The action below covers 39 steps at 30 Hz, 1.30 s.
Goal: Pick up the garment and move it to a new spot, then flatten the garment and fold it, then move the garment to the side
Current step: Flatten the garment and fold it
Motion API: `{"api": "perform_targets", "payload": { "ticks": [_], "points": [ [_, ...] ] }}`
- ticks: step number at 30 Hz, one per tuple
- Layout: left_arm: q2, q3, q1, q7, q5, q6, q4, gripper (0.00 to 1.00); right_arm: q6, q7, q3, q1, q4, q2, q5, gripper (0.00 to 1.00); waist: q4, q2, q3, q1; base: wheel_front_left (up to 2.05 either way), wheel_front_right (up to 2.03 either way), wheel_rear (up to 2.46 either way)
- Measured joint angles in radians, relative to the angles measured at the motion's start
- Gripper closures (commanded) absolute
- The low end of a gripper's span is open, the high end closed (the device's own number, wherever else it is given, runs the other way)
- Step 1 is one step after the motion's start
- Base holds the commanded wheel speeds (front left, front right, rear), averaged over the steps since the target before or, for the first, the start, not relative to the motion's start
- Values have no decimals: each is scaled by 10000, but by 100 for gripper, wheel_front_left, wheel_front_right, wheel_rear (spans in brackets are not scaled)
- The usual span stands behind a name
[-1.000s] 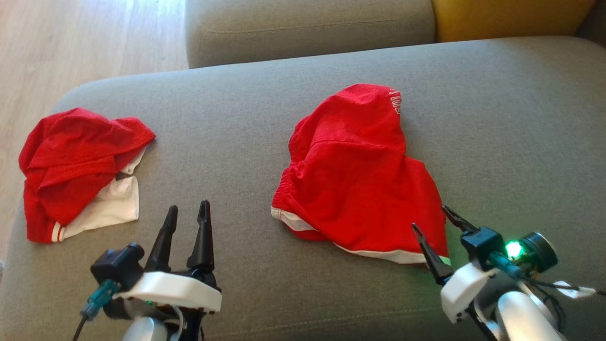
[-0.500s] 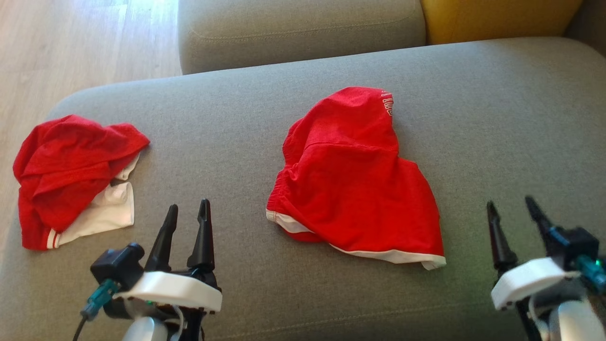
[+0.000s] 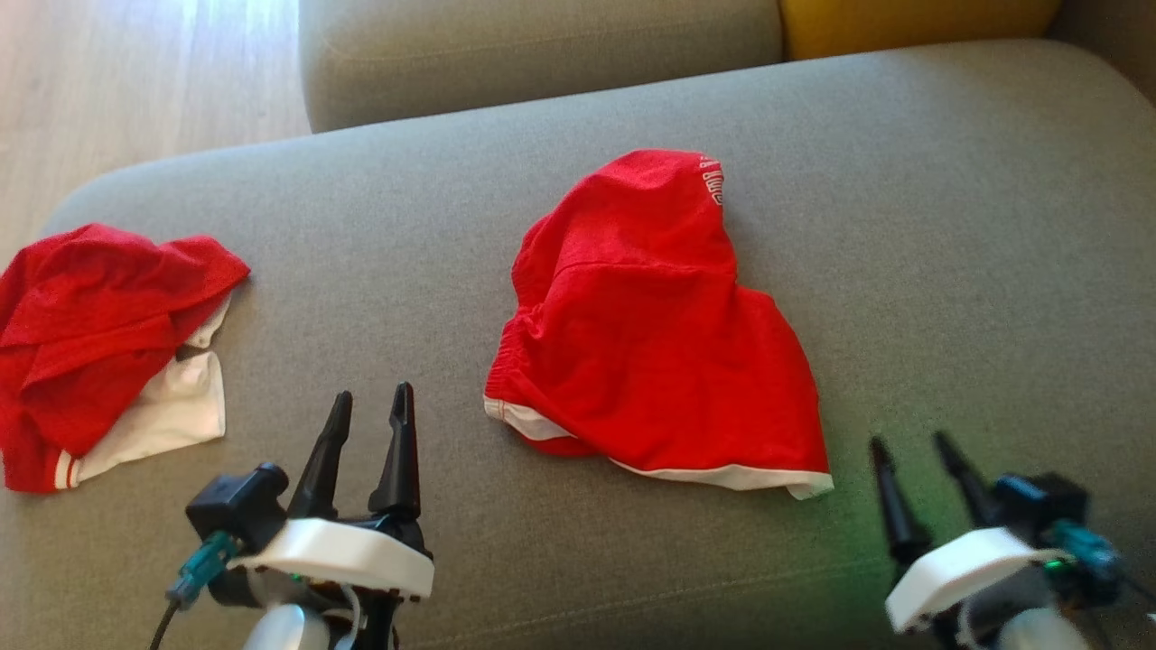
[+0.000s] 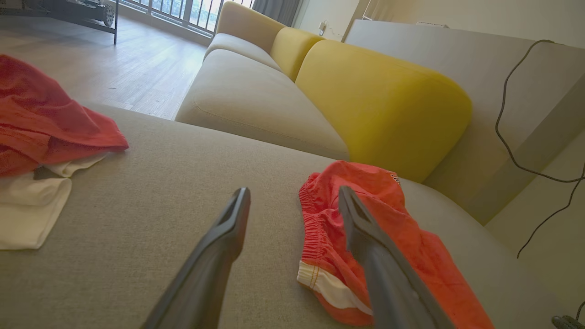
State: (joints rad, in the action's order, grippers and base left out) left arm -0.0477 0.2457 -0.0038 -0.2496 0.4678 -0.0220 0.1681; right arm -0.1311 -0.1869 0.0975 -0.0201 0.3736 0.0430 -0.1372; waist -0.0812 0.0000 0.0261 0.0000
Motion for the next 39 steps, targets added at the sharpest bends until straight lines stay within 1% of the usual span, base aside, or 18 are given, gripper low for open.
{"api": "perform_targets", "payload": {
  "ticks": [1, 4, 6, 9, 15, 21, 22, 23, 24, 27, 30, 35, 39],
  "points": [
    [0, 0, 0, 0, 0, 0, 0, 0, 0, 0, 0, 0, 0, 0, 0, 0, 0, 0, 0, 0, 0, 0, 0],
    [-2, 61, -60, 0, -2, -4, 48, 0, 0, 127, -575, 0, 445, -8, 40, 0, 13, 0, 173, 0, 0, 0, 0],
    [-2, 104, -113, 0, -2, -33, 81, 0, 0, 148, -792, -4, 648, -6, 437, 0, 62, 0, 282, 0, 0, 0, 0],
    [-2, 128, -238, 0, -17, -48, 142, 0, 0, 293, -984, -13, 991, -4, 681, 0, 165, 0, 431, 0, 0, 0, 0],
    [-2, 127, -437, 0, -90, -56, 192, 0, 0, 165, -943, -203, 1634, -4, 865, 0, 418, 0, 634, 1, 0, 0, 0],
    [0, 130, -511, 0, -104, -58, 278, 0, 0, -90, -815, -736, 2355, 0, 1011, 0, 650, 0, 731, 1, 0, 0, 0],
    [0, 130, -511, 0, -104, -58, 295, 0, 0, -127, -813, -812, 2454, 0, 1026, 18, 677, 0, 739, 1, 0, 0, 0],
    [0, 128, -512, 0, -104, -58, 313, 0, 0, -165, -805, -876, 2552, 0, 1053, 74, 700, 0, 744, 1, 0, 0, 0],
    [0, 128, -512, 0, -105, -58, 326, 0, 0, -174, -779, -932, 2640, 0, 1158, 100, 715, 0, 744, 1, 0, 0, 0],
    [0, 127, -512, 0, -105, -58, 380, 0, 0, -267, -568, -991, 2755, -2, 1613, 100, 708, 0, 726, 0, 0, 0, 0],
    [-2, 127, -512, 0, -104, -58, 493, 0, 0, -351, -90, -1005, 2671, -2, 2307, 100, 639, 0, 722, 1, 0, 0, 0],
    [0, 368, -522, 0, -104, -61, 982, 0, 0, -431, 431, -1133, 1918, 0, 3595, 100, 389, 0, 737, 0, 0, 0, 0],
    [0, 765, -752, 0, -54, -261, 1641, 0, 0, -424, 439, -1347, 1319, 2, 4477, 100, 126, 0, 860, 0, 0, 0, 0]
  ]
}}
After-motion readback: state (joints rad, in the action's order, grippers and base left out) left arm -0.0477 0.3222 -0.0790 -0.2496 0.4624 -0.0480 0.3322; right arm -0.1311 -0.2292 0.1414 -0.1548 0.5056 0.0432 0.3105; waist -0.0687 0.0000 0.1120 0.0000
